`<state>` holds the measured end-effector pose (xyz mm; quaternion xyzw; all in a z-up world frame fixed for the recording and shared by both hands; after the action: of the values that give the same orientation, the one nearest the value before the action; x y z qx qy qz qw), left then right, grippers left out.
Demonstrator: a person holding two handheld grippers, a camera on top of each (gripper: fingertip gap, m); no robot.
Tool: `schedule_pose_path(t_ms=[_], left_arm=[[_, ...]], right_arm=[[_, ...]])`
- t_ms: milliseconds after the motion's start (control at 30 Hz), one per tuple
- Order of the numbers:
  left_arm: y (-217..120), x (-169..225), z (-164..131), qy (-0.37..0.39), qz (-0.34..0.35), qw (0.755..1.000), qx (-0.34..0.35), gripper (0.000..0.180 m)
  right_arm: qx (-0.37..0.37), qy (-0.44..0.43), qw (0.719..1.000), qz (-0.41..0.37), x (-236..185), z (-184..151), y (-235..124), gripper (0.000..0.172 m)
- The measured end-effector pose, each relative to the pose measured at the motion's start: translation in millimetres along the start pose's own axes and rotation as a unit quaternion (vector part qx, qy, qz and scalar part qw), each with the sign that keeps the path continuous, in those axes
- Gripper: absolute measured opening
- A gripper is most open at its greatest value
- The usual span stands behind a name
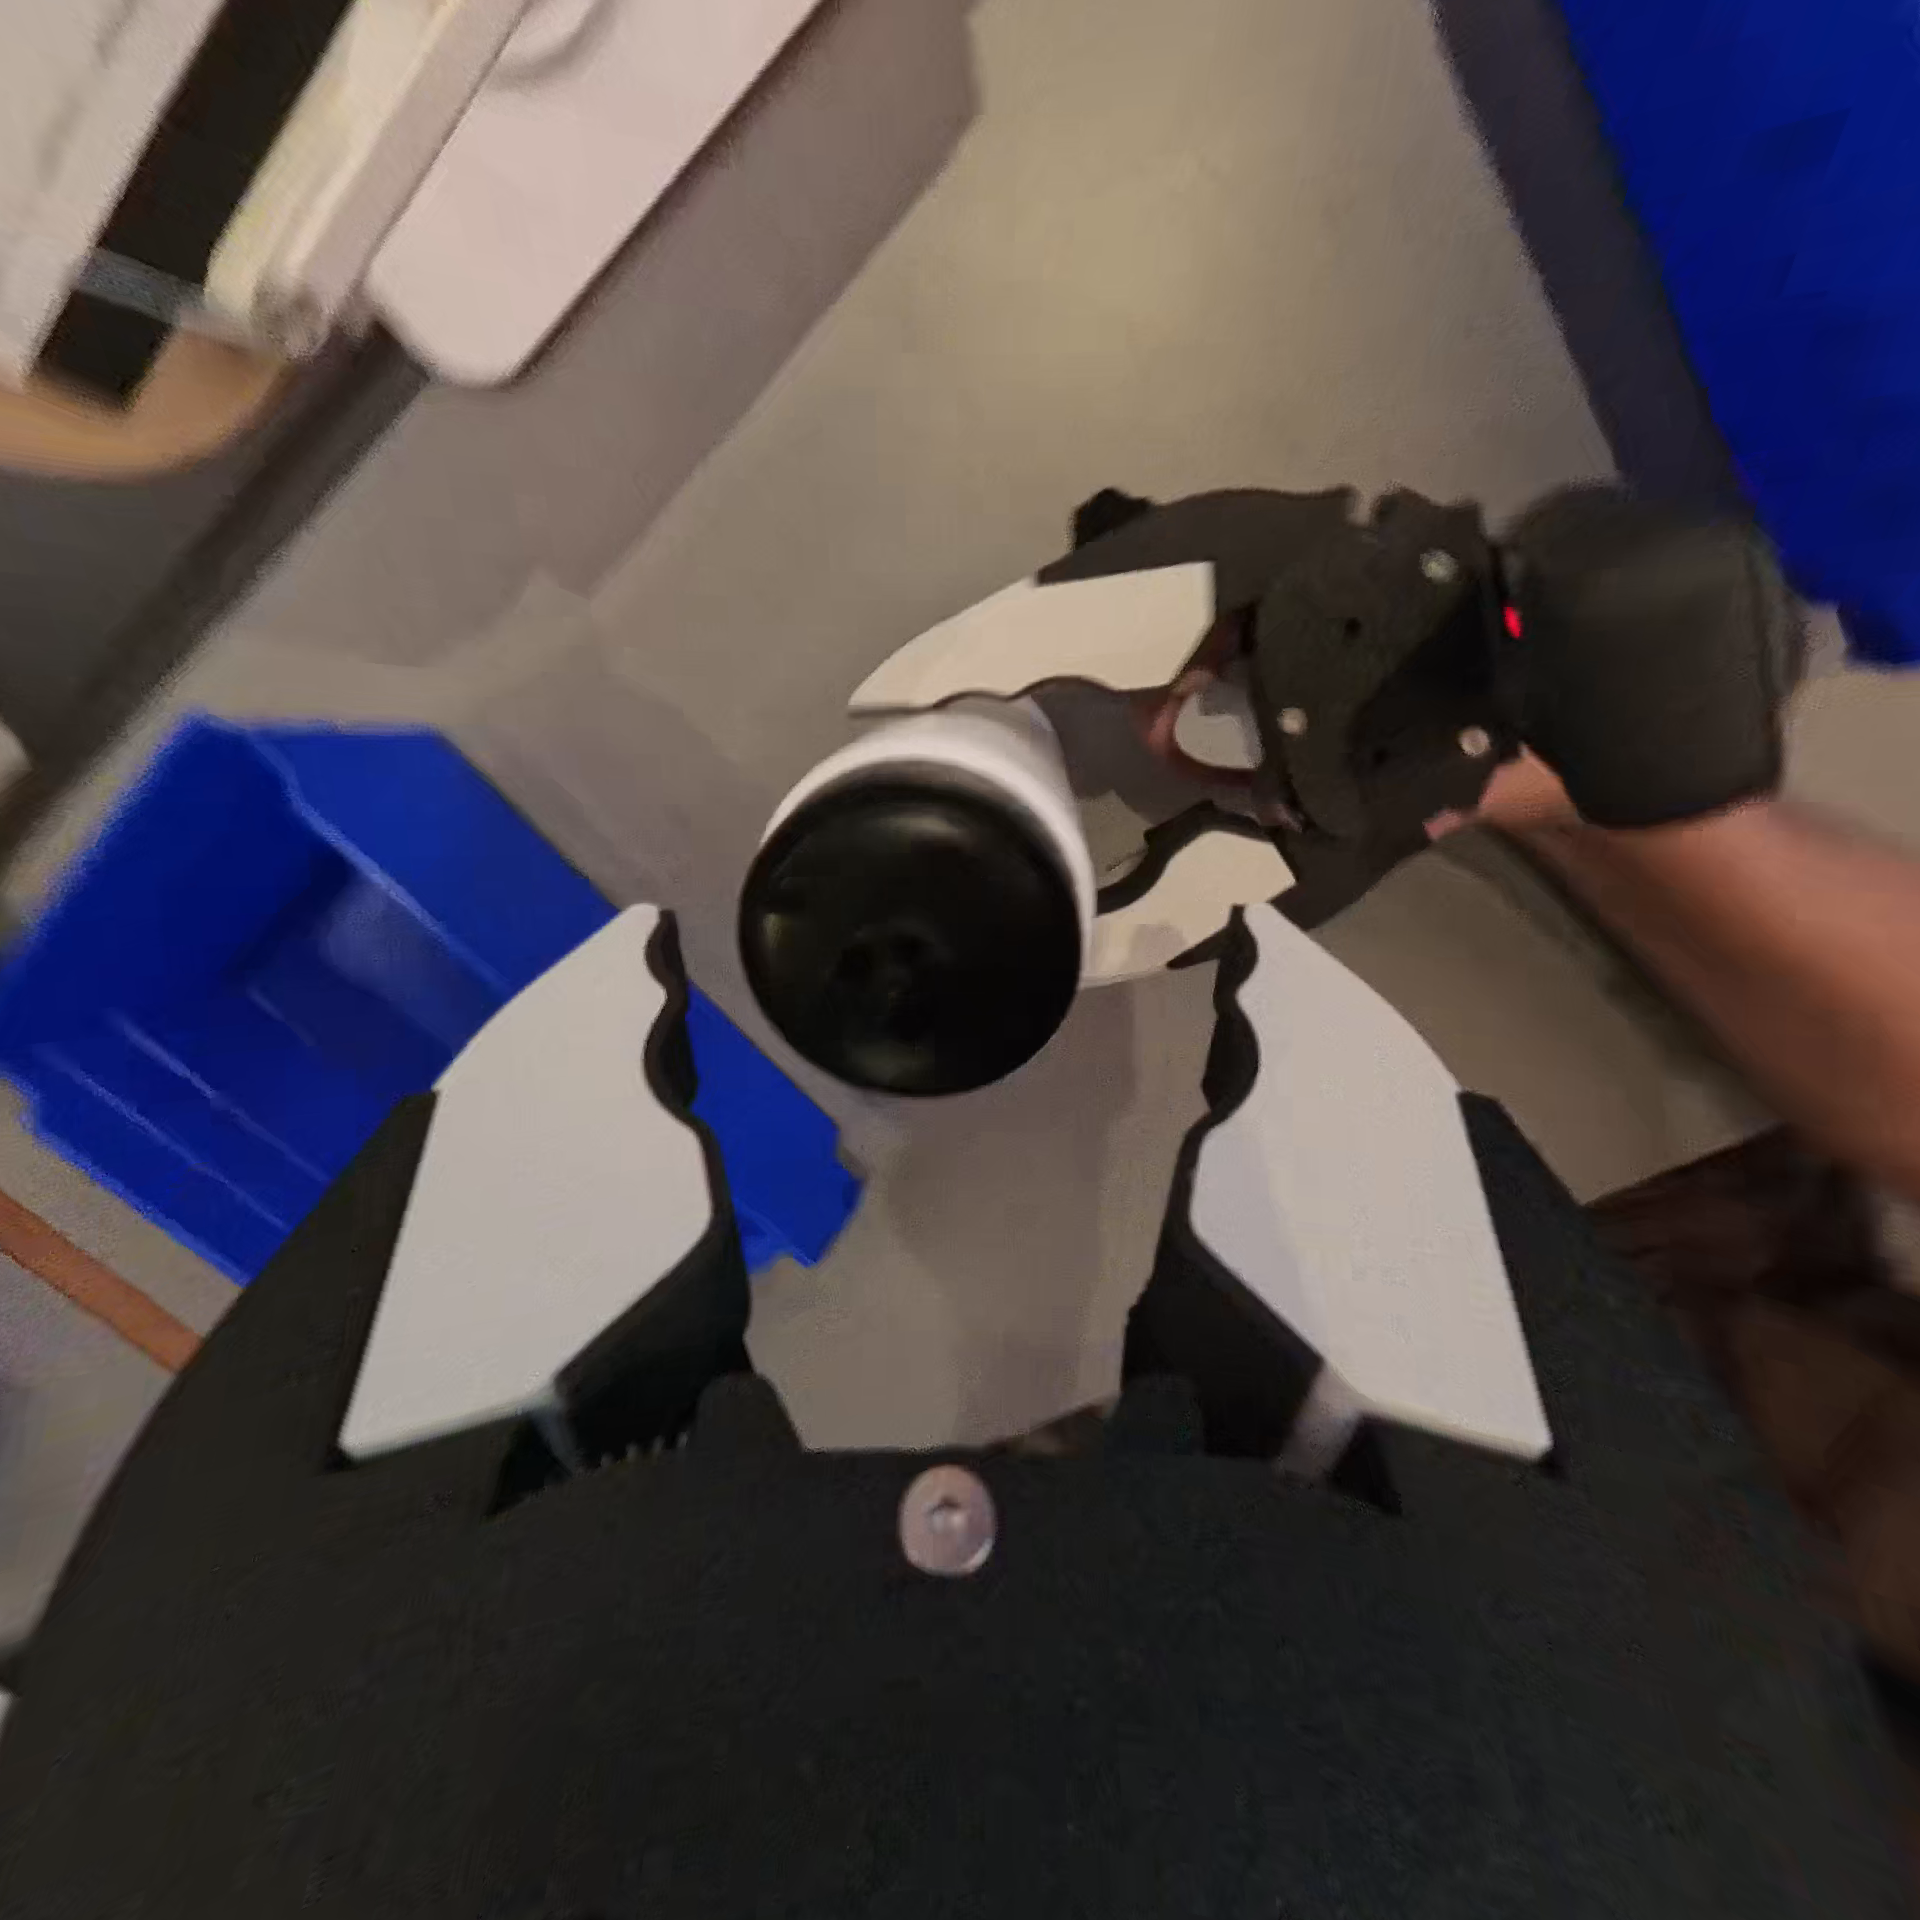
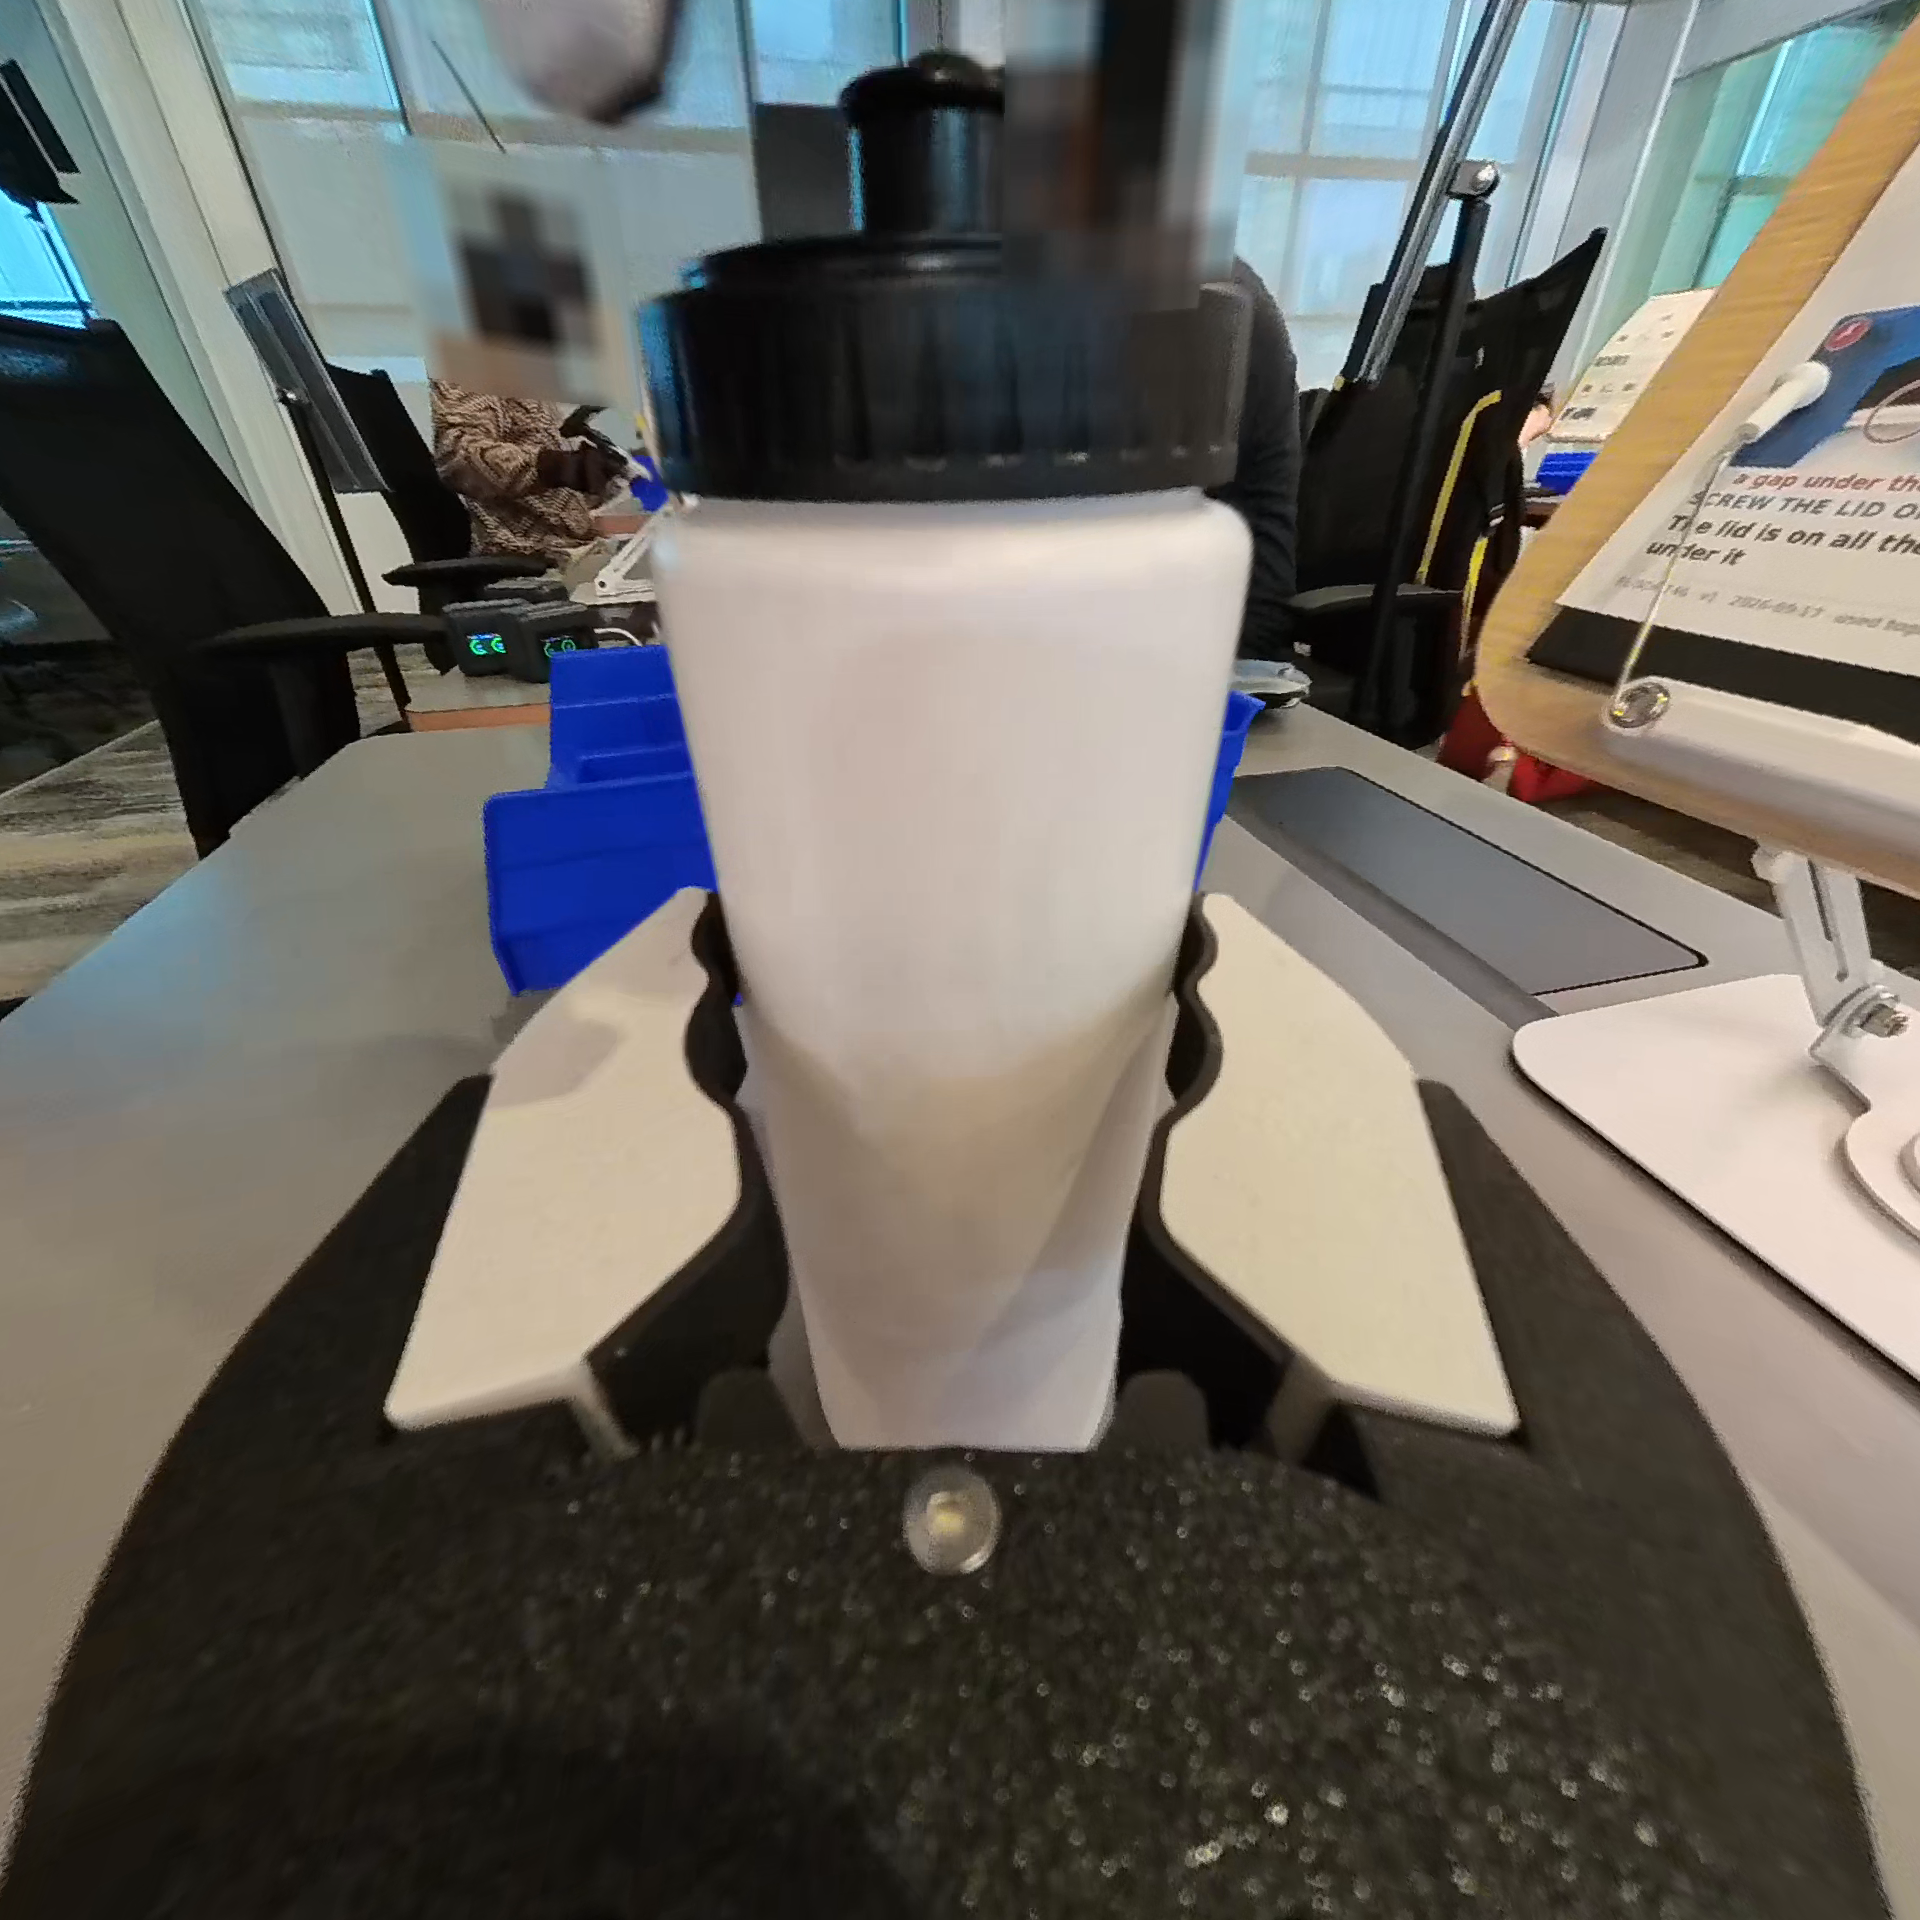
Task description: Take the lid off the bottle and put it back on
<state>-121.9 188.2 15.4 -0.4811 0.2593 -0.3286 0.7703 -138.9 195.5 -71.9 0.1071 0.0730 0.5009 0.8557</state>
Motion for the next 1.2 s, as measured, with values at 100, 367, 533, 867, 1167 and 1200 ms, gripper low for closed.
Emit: schedule_pose_path(t_ms=[100,367,533,867,1167,1200], left_arm=[[1.8,-11.4,-8.1,-0.109,0.024,0.994,0.008,0.096],[9.7,-10.6,-12.0,-0.218,0.029,0.975,0.030,0.078],[15.3,-9.9,-7.5,-0.223,0.024,0.974,0.028,0.071],[19.2,-7.7,-7.8,-0.119,-0.031,0.992,-0.005,0.072],[19.2,-7.0,-9.1,0.013,-0.081,0.996,-0.031,0.073],[19.2,-6.9,-9.2,0.027,-0.085,0.995,-0.035,0.073]], right_arm=[[-0.002,-0.009,1.000,-0.016,0.7,-0.4,0.8,0.081],[-0.010,-0.019,0.999,-0.039,1.6,-1.5,2.3,0.081],[-0.015,-0.022,0.999,-0.038,1.6,-2.1,2.0,0.081],[-0.024,-0.027,0.999,-0.040,2.6,-3.0,1.0,0.081],[-0.029,-0.027,0.999,-0.030,3.5,-3.7,-0.1,0.080],[-0.028,-0.026,0.999,-0.029,3.7,-3.7,-0.4,0.079]])
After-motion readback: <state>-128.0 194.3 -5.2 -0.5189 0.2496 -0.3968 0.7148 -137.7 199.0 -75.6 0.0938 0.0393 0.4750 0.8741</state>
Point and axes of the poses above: each gripper's, where its closed fingertips meet, y out along the fingers, z out of its top, x = y × z across the jaws, the point moved 1 cm from there along -y, back along the fingers, and after that the axes turned 14 degrees about x, right-handed, at the moved point
